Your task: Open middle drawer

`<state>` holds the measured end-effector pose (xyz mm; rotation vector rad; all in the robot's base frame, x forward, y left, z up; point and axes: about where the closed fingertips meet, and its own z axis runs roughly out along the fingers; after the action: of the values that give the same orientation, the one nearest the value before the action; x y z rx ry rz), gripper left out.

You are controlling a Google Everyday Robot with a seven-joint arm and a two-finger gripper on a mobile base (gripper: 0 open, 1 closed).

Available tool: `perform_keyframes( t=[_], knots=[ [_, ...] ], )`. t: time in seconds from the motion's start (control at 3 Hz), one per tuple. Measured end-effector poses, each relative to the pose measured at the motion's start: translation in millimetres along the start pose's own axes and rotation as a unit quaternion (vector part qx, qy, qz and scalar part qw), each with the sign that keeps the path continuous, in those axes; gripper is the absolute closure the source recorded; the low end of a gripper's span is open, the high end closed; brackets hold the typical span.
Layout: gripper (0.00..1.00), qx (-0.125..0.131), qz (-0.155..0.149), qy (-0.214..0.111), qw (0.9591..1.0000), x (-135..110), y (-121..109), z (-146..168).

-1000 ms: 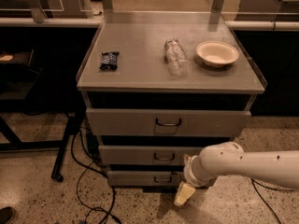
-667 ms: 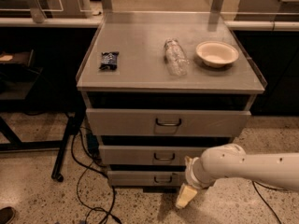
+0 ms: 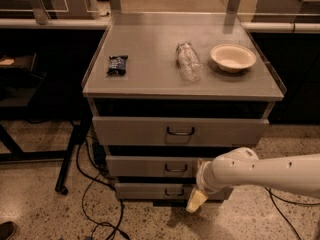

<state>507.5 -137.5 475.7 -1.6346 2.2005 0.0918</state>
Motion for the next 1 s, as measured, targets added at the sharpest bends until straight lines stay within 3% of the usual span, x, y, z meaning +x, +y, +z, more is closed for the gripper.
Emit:
perform_keyframes(
  t=[0.33, 1.0],
  knots=[
    [0.0, 0.013, -0.008, 0.008, 0.9998, 0, -17, 4],
    [0.0, 0.006, -0.012, 0.017, 0.9998, 4, -28, 32]
  ],
)
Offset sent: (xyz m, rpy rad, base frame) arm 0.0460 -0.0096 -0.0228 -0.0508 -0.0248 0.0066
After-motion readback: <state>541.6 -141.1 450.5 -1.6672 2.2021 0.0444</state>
